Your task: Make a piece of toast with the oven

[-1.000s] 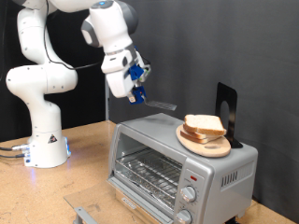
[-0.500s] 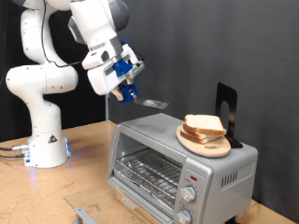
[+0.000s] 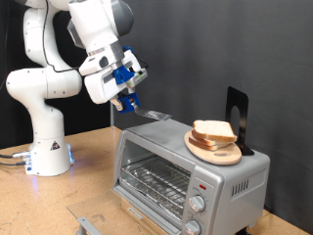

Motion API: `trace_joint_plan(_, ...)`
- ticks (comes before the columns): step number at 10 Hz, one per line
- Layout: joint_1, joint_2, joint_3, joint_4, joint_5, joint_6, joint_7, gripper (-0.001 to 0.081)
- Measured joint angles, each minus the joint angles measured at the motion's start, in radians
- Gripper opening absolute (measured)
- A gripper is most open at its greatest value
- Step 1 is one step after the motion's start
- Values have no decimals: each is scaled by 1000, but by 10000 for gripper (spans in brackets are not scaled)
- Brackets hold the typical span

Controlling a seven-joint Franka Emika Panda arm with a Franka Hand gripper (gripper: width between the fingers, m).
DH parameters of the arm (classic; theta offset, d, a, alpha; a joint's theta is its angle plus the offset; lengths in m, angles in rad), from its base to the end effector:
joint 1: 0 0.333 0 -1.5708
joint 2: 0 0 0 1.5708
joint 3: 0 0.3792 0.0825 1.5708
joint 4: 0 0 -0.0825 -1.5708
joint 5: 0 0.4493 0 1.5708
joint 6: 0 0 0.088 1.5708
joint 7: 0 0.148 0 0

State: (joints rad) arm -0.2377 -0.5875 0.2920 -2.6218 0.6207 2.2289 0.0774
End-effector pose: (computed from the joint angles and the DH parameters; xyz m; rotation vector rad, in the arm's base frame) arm 0.4193 0.0567 0.4341 -2.7066 0.5398 -0.2490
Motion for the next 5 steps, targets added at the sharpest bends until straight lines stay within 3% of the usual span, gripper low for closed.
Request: trace_joint_plan(5,-3,34,-3,18,-26,-18,-7,482)
